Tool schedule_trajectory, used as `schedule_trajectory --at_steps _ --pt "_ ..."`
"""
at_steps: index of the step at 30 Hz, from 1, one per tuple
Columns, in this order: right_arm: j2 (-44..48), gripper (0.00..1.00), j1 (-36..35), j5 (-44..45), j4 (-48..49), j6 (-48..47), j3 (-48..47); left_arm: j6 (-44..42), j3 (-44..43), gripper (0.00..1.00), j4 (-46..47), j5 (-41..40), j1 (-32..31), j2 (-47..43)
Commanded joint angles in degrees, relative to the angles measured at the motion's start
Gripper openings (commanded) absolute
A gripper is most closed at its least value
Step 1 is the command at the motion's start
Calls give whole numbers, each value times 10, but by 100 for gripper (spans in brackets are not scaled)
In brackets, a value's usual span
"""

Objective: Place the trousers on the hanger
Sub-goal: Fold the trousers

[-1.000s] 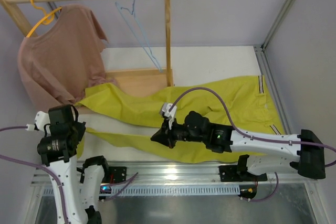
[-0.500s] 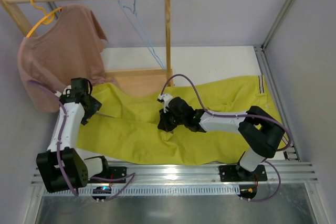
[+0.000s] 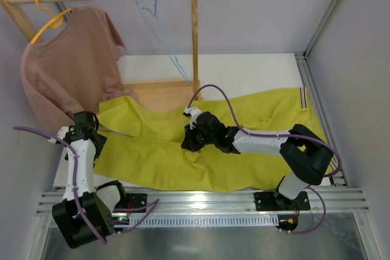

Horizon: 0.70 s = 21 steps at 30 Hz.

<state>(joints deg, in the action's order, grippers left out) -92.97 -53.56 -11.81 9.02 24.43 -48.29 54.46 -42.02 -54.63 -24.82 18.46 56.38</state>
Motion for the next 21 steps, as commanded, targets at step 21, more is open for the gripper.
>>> schedule_trajectory --at_steps 21 --pt "60 4 -1 -1 18 12 -36 57 61 68 80 -9 133 194"
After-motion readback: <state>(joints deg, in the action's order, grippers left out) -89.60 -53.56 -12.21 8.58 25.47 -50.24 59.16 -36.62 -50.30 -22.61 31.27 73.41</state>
